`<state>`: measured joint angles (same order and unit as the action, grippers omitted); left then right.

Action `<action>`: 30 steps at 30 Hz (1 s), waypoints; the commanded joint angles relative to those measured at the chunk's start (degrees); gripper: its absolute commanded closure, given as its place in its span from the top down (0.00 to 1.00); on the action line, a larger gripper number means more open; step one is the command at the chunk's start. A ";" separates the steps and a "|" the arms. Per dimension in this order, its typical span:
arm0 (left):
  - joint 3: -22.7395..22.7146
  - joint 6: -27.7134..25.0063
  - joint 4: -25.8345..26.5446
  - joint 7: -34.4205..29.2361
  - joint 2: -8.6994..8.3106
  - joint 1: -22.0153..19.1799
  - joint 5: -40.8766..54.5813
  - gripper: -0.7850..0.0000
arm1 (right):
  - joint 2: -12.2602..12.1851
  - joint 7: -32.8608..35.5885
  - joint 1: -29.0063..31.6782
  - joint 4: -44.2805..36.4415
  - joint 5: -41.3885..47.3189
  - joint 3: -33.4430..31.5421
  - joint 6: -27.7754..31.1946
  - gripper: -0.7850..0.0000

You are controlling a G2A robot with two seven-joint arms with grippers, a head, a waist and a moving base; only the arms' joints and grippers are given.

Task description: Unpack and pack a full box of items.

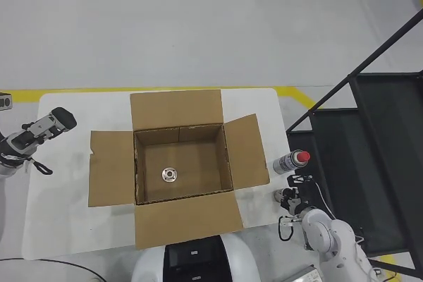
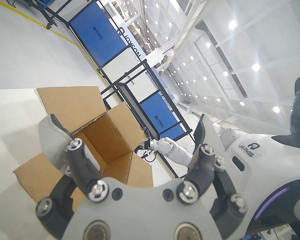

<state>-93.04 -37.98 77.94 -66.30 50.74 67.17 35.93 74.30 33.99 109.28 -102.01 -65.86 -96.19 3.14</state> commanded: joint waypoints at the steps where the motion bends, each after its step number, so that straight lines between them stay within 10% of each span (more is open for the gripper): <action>1: 0.00 0.00 0.00 0.00 0.00 0.00 0.00 1.00 | -0.01 -0.21 0.15 0.22 -0.62 0.34 -0.55 0.89; 2: 0.00 0.00 0.00 0.00 0.00 0.00 0.00 1.00 | -0.01 -0.34 0.25 0.25 -0.81 0.61 -0.68 1.00; 15: 0.00 0.00 0.00 0.00 0.00 0.00 0.00 1.00 | -0.16 -1.29 2.74 -4.37 4.55 -1.83 -1.36 1.00; 30: 0.00 0.00 0.00 0.00 0.00 0.00 0.00 1.00 | -1.53 4.68 13.51 -29.15 17.71 -14.63 14.75 1.00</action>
<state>-93.04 -37.98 77.94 -66.30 50.74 67.17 35.93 72.83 38.55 122.52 -129.84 -48.79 -110.48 17.17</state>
